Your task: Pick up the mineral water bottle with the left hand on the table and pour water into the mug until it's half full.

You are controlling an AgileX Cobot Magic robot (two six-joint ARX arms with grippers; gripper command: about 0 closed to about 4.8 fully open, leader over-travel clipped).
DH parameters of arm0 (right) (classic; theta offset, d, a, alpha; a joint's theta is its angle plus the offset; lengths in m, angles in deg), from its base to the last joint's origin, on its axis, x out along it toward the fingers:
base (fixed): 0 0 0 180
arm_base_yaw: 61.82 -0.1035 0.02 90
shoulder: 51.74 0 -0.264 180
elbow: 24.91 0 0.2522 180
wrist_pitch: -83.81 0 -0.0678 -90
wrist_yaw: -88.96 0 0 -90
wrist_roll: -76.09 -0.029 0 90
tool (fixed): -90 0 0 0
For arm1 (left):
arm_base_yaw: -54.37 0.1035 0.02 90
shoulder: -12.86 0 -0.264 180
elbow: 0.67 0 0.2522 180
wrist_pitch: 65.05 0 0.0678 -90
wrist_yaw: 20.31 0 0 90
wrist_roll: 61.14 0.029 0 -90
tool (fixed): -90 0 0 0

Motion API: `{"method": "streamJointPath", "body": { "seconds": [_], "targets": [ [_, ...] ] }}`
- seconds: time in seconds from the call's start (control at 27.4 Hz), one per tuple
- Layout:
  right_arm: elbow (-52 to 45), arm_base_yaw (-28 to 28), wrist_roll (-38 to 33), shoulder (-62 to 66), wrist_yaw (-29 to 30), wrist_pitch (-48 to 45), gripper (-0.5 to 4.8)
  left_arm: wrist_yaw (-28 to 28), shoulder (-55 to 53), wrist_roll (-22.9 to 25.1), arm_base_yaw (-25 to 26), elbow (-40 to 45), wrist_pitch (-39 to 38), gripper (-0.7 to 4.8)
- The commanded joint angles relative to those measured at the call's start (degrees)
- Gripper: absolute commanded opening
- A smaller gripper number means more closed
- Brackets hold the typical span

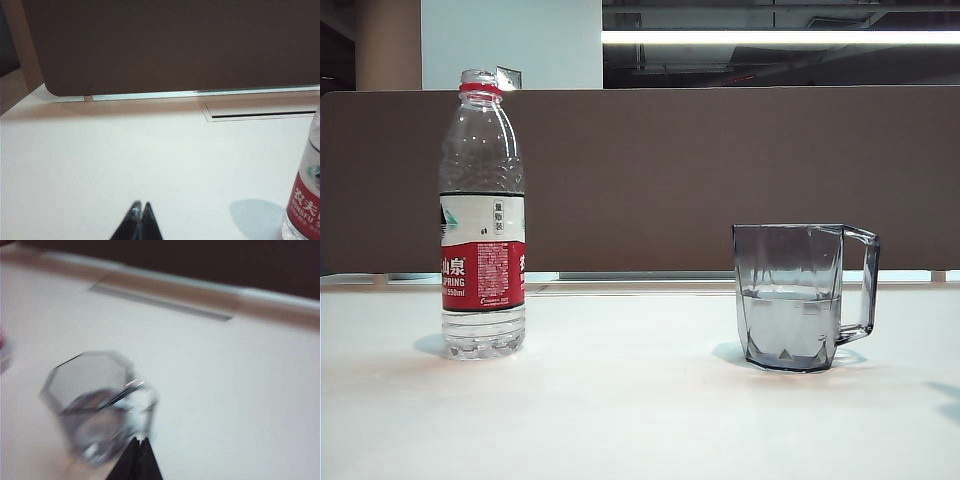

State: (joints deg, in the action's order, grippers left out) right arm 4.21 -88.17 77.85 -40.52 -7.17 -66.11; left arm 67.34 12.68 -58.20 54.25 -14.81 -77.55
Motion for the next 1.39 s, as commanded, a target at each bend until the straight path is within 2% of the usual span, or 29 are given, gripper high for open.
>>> {"method": "streamJointPath", "body": {
  "seconds": [0.04, 0.07, 0.15, 0.29, 0.44, 0.84, 0.95, 1.02, 1.17, 1.39],
  "targets": [
    [-3.96, 3.5, 0.9, -5.09, -3.17, -15.08, -0.04, -0.04, -0.02, -0.15, 0.07, -0.22, 0.52, -0.05],
    [-5.79, 6.14, 3.39, -7.34, -2.91, -18.82, -0.04, -0.04, -0.02, -0.15, 0.07, -0.22, 0.52, -0.05],
    [-7.3, 10.12, 5.27, -9.42, -2.75, -20.63, -0.04, -0.04, -0.02, -0.15, 0.07, -0.22, 0.52, -0.05],
    [-9.53, 17.77, 7.34, -10.8, -2.82, -20.57, -0.04, -0.04, -0.02, -0.15, 0.04, -0.22, 0.52, -0.05],
    [-12.48, 22.49, 7.37, -11.17, -2.8, -20.85, -0.04, -0.04, -0.02, -0.15, 0.04, -0.22, 0.52, -0.05],
    [-15.37, 22.95, 7.26, -11.19, -2.75, -27.06, -0.04, -0.04, -0.02, -0.15, 0.04, -0.22, 0.52, -0.05],
    [-15.37, 22.73, 6.82, -11.19, -2.73, -26.58, -0.04, -0.04, -0.02, -0.15, 0.04, -0.22, 0.52, -0.05],
    [-15.37, 22.73, 3.56, -11.19, -2.29, -25.27, -0.04, -0.04, -0.02, -0.15, 0.04, -0.22, 0.52, -0.05],
    [-15.37, 22.71, 0.59, -11.19, 2.21, -24.72, -0.04, -0.04, -0.02, -0.15, 0.07, -0.22, 0.52, -0.05],
    [-15.34, 22.91, 0.61, -11.19, 1.64, -21.92, -0.04, -0.02, -0.02, -0.15, 0.04, -0.22, 0.5, -0.05]
  ]
}}
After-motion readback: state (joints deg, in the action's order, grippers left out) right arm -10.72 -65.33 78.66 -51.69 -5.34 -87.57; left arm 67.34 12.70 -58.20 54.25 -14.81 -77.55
